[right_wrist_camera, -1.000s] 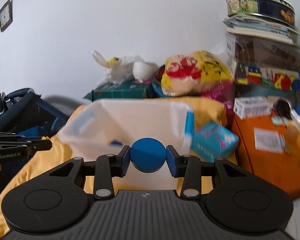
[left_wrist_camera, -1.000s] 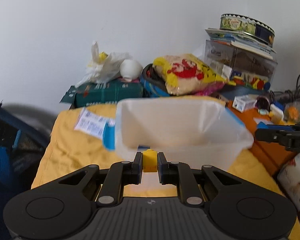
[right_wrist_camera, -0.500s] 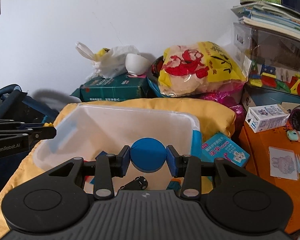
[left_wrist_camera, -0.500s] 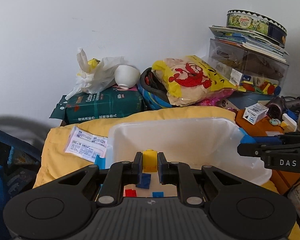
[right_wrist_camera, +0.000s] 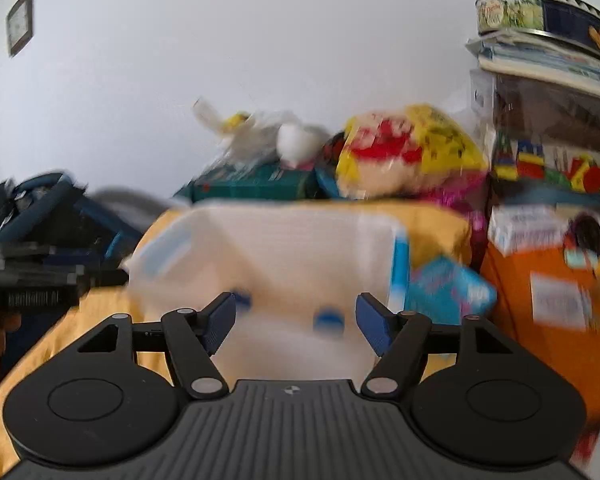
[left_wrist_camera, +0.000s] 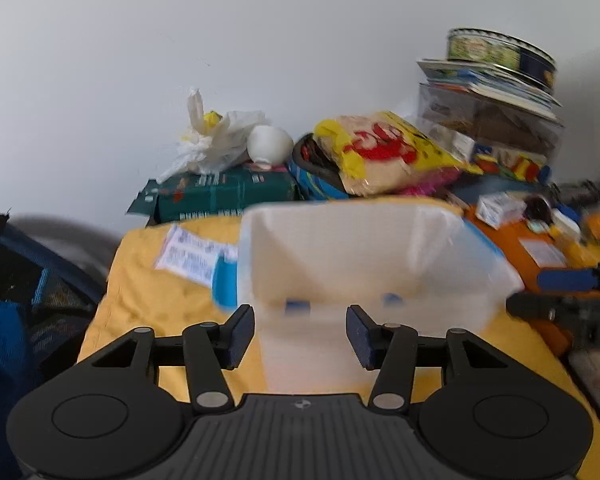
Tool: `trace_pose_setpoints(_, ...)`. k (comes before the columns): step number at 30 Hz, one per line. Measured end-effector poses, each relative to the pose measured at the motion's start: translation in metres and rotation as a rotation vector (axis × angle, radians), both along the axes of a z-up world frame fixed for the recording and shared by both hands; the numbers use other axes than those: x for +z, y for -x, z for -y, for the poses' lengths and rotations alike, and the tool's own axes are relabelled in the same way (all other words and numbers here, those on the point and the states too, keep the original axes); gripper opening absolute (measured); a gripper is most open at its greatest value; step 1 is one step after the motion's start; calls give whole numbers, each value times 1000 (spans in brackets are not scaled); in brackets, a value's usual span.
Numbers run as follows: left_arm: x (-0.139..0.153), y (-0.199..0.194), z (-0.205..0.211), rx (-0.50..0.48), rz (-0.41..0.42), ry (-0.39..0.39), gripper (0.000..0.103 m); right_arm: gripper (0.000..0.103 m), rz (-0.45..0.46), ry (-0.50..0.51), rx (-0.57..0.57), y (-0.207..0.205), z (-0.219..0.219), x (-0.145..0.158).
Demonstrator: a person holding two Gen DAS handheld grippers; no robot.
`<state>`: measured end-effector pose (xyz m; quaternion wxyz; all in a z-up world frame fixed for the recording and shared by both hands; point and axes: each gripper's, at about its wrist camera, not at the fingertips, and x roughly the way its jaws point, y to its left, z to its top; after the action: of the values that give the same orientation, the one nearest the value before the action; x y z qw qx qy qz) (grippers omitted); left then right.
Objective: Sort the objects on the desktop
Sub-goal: 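Grasp the yellow translucent piece with the left tool while the right grasps the white race car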
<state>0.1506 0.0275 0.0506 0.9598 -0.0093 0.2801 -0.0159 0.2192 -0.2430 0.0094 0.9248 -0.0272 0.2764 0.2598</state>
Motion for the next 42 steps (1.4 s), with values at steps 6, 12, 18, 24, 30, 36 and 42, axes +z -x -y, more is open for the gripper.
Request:
trace_pose_setpoints(6, -42, 81, 6, -7, -85, 27, 55, 70, -90, 65, 54, 78, 16, -51)
trace_pose_setpoints(12, -72, 129, 16, -19, -146, 27, 55, 70, -172, 121, 105, 120, 17, -85)
trace_pose_setpoints(18, -91, 145, 30, -72, -182, 20, 55, 72, -192, 159, 160, 135, 1, -97)
trace_pose_setpoints(24, -105, 151, 39, -115, -194, -23, 55, 73, -197, 200, 163, 137, -16, -108)
trace_pose_setpoints(30, -109, 151, 48, -156, -198, -31, 56, 73, -238, 202, 124, 129, -21, -116)
trace_pose_setpoints(36, -115, 144, 55, -177, -213, -40, 60, 69, -274, 189, 101, 125, -13, -120)
trace_pose_setpoints(42, -125, 132, 54, -171, -235, -48, 58, 69, -256, 164, 100, 125, -8, -115)
